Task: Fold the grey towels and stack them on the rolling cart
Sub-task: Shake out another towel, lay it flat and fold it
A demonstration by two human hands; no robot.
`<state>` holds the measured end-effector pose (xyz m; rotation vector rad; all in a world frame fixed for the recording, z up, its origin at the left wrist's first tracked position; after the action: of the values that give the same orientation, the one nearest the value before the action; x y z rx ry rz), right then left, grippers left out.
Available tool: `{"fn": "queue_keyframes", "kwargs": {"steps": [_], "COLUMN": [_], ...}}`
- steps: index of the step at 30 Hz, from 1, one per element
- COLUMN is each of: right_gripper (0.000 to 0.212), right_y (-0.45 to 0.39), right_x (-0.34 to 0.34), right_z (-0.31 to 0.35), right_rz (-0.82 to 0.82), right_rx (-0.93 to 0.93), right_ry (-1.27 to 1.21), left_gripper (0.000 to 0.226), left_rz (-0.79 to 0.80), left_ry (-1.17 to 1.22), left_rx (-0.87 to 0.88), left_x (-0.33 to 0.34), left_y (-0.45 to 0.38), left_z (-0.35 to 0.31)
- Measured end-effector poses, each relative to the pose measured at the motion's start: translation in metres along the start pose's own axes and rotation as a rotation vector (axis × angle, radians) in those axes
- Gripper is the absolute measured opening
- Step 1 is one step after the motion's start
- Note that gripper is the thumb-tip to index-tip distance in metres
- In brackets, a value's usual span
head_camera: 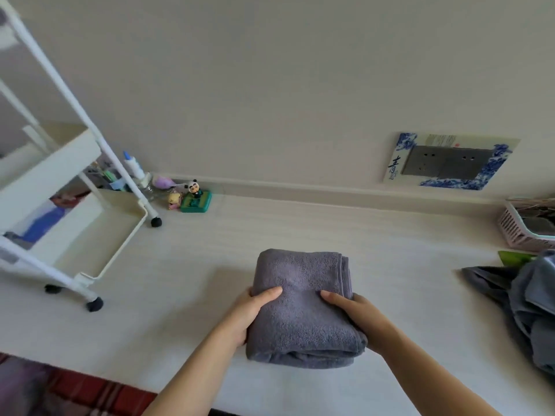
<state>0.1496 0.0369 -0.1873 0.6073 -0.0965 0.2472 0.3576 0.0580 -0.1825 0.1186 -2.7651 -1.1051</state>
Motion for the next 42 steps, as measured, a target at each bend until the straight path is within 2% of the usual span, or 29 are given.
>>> {"fn": "queue_keyframes", "kwargs": {"steps": [3, 5, 8, 13, 17, 21, 24, 29, 32, 36, 39, 42], "right_gripper": [0.035, 0.034, 0.045, 0.063, 0.082, 0.063, 0.065, 0.049, 0.055, 0.047, 0.038, 0.047], "right_y": [-0.007, -0.018, -0.039, -0.079, -0.116, -0.151, -0.179, -0.225, -0.25, -0.268, -0.276, -0.284], "right_x": [0.053, 0.097, 0.161, 0.254, 0.314, 0.357, 0.381, 0.415, 0.43, 0.45, 0.459, 0.466], "right_z": [0.038, 0.061, 0.088, 0.121, 0.138, 0.151, 0.158, 0.16, 0.153, 0.14, 0.132, 0.121], "right_rz": [0.084, 0.151, 0.259, 0.399, 0.52, 0.59, 0.627, 0.589, 0.508, 0.44, 0.434, 0.442], "right_rx": [-0.081, -0.123, -0.167, -0.23, -0.214, -0.129, -0.101, -0.185, -0.257, -0.335, -0.358, -0.354], "right_ry": [0.048, 0.094, 0.173, 0.3, 0.459, 0.569, 0.583, 0.434, 0.288, 0.221, 0.193, 0.152], "left_gripper": [0.061, 0.049, 0.031, 0.027, 0.051, 0.053, 0.056, 0.056, 0.06, 0.057, 0.055, 0.055], "left_rz": [-0.065, -0.143, -0.251, -0.415, -0.562, -0.691, -0.78, -0.98, -1.068, -1.201, -1.229, -1.26], "left_ry": [0.027, 0.072, 0.144, 0.297, 0.408, 0.494, 0.567, 0.628, 0.676, 0.651, 0.64, 0.626], "left_rx": [0.084, 0.142, 0.227, 0.311, 0.325, 0.368, 0.385, 0.376, 0.371, 0.38, 0.388, 0.372], "left_x": [-0.049, -0.091, -0.149, -0.234, -0.293, -0.327, -0.338, -0.362, -0.371, -0.389, -0.404, -0.412], "left_y": [0.017, 0.032, 0.049, 0.061, 0.049, 0.033, 0.023, 0.008, 0.004, -0.003, -0.015, -0.02], "left_z": [-0.031, -0.052, -0.08, -0.102, -0.105, -0.111, -0.119, -0.125, -0.125, -0.128, -0.124, -0.12]}}
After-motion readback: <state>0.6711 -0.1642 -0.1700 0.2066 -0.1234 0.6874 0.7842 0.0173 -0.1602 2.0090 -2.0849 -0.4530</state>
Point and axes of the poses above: each hand's wrist, its own y-axis away from the middle knuckle, its own x-axis out of the palm, z = x × y, the point moved 7 cm from there along -y, towards the middle knuckle, and after that the axes turned 4 degrees about -x, right-handed, at the moved point
